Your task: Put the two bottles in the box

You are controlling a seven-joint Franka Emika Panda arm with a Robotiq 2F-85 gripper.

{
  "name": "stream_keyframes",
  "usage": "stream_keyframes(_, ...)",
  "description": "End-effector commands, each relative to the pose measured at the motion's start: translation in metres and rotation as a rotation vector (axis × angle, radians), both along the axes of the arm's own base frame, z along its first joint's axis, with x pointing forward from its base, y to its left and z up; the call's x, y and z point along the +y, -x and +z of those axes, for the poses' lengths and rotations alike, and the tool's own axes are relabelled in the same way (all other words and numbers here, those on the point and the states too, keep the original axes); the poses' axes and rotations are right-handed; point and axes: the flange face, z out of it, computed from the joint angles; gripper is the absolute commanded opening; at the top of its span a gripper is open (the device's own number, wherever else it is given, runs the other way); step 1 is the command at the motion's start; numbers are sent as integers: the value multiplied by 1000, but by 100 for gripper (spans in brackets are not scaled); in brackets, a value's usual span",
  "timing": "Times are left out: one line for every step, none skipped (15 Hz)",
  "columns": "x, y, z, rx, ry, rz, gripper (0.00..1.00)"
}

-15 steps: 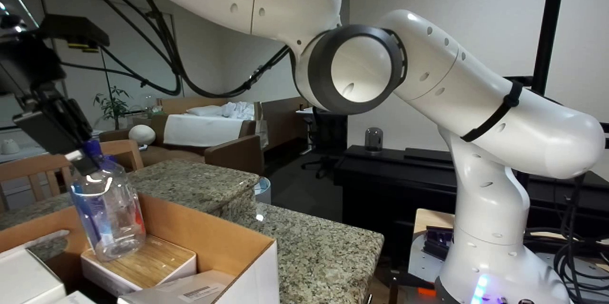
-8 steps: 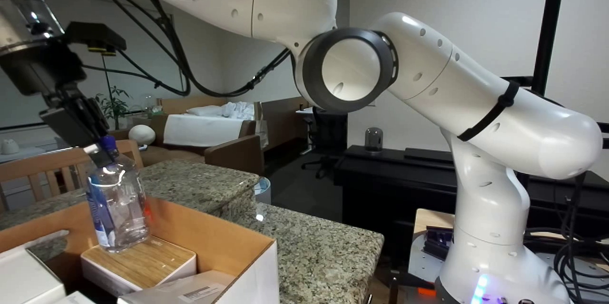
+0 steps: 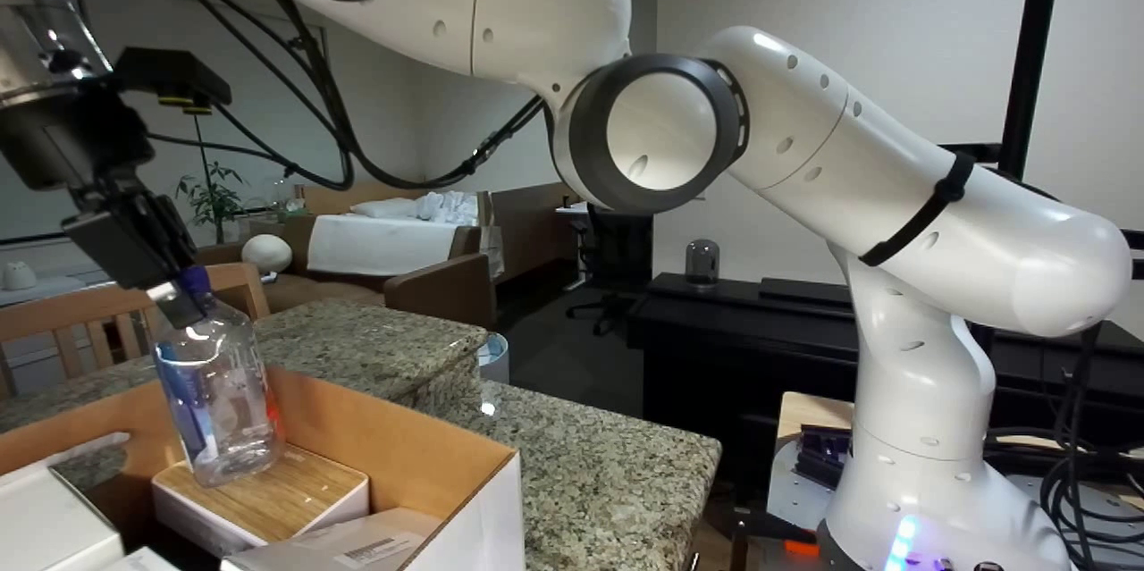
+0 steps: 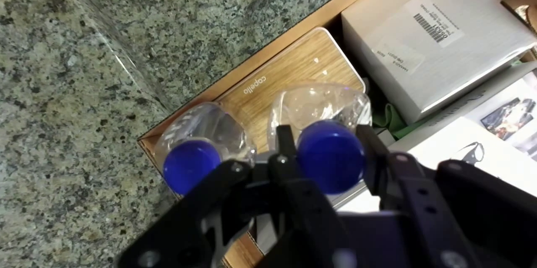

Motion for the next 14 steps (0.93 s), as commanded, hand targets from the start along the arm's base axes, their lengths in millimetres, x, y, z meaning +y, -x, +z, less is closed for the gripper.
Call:
stream_keyframes(4, 0, -4, 7, -22, -9, 17)
stream_keyframes(4, 0, -5, 10, -22, -11, 17)
stream_keyframes(4, 0, -6, 14, -19, -14, 17)
stream_keyframes(3, -1, -7, 18, -22, -18, 17)
stream_keyframes(3, -1, -9, 20, -21, -20, 65)
stream_keyframes(3, -2, -10, 21, -21, -22, 66)
stream_keyframes(3, -2, -11, 21, -21, -22, 71)
stream_keyframes(3, -2, -10, 20, -19, -23, 78)
stream_keyframes(3, -2, -10, 20, -19, -23, 84)
stream_keyframes(3, -1, -10, 21, -19, -22, 91)
stream_keyframes(3, -1, -10, 21, -19, -22, 97)
stream_keyframes(3, -1, -10, 21, -19, -22, 100)
stream_keyframes(3, -1, -10, 21, -18, -22, 100)
stream_keyframes(3, -1, -10, 21, -18, -21, 100)
